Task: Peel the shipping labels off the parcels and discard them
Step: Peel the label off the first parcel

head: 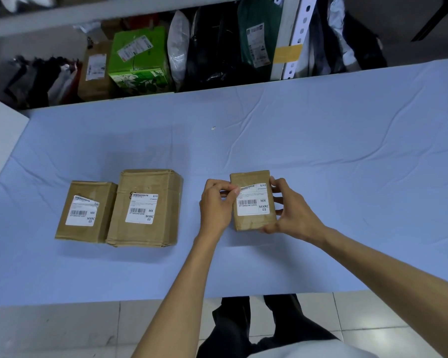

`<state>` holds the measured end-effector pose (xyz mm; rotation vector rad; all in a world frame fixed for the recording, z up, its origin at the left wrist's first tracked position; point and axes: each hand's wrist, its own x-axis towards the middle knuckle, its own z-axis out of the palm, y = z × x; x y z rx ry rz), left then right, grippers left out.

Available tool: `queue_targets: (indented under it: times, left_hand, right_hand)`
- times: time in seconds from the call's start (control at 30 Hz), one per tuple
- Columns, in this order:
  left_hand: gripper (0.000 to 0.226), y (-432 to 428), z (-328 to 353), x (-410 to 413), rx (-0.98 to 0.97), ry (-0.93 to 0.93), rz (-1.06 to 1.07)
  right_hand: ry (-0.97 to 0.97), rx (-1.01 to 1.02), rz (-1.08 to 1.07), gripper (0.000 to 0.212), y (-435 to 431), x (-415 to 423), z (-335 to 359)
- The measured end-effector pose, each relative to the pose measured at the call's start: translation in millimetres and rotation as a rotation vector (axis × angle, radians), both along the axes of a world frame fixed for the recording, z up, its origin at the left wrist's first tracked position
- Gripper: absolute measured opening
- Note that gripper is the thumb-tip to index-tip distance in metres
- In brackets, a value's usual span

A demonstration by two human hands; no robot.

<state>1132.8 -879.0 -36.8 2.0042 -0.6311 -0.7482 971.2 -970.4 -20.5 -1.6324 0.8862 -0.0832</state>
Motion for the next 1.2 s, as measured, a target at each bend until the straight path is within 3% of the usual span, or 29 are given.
queue_targets:
  times: [0.2, 0.37, 0.6, 0.8, 0.87, 0.93, 1.0, 1.2]
  left_hand:
    - [0.022, 8, 2, -8, -0.137, 0.127, 0.090]
    - [0.009, 5, -1, -7, -0.123, 0.040, 0.088]
    - [0.008, 1, 0, -9, -0.061, -0.035, 0.105]
    - [0.006, 1, 3, -13, -0.048, 0.009, 0.124]
    - [0.017, 3, 5, -12, -0.105, 0.140, 0.159]
    - [0.046, 10, 6, -11, -0.178, 0.304, 0.177]
    - [0.061, 19, 4, -12, -0.180, 0.346, 0.149]
    - [0.046, 29, 0, -18, -0.137, 0.261, 0.107]
  right_hand:
    - [0.001, -0.015, 0.011, 0.101, 0, 0, 1]
    - [0.006, -0.017, 0.017, 0.103, 1, 0, 1]
    - [0.011, -0.030, 0.021, 0.103, 2, 0, 2]
    - [0.016, -0.044, 0.023, 0.103, 2, 0, 1]
    - [0.023, -0.049, 0.017, 0.101, 1, 1, 1]
    - [0.025, -0.050, 0.012, 0.100, 2, 1, 1]
    - [0.024, -0.048, 0.009, 0.100, 3, 1, 1]
    - [0.019, -0.054, 0.005, 0.102, 6, 2, 3]
